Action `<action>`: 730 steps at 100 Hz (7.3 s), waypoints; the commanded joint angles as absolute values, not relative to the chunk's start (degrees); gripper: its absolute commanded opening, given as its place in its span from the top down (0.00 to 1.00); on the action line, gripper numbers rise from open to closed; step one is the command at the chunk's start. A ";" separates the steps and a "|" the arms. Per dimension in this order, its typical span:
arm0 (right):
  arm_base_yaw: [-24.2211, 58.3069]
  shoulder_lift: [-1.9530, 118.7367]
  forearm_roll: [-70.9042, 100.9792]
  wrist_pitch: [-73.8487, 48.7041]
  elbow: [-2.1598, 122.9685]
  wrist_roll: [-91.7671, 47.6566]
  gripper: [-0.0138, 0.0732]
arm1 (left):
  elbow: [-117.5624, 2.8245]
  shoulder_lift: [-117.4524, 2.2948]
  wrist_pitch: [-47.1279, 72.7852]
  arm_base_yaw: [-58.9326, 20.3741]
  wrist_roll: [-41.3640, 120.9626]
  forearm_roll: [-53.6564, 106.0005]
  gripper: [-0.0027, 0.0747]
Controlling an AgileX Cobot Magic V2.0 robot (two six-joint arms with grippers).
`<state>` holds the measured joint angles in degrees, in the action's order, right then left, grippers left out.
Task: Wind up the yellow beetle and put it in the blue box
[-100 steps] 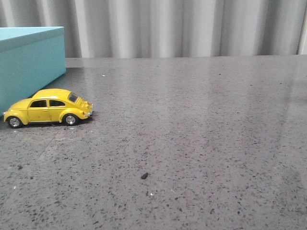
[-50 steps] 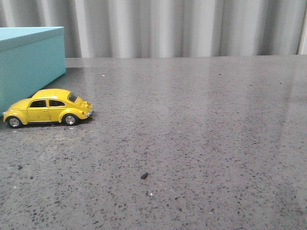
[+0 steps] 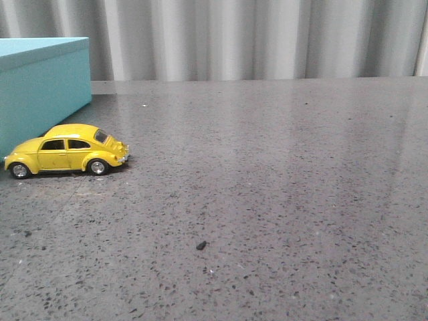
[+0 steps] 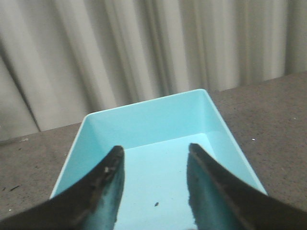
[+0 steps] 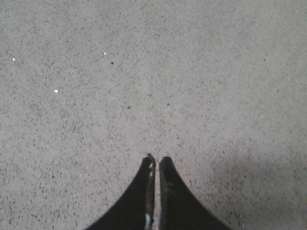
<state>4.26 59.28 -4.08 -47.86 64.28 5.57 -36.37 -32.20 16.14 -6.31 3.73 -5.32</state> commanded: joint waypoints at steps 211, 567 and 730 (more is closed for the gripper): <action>4.24 52.75 -4.00 -46.39 60.82 5.45 0.91 | -68.86 -83.27 51.30 -34.63 43.29 -4.93 0.46; 4.24 52.86 -2.73 -46.90 60.82 5.45 0.91 | -90.59 -91.77 70.78 -1.91 38.01 6.72 0.94; 4.24 52.86 -2.20 -46.74 60.82 5.45 0.91 | -90.49 -98.41 72.59 -1.91 33.70 7.28 0.44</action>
<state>4.26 53.82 -2.04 -50.36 59.42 5.66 -89.03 -100.94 71.08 -1.94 34.47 6.65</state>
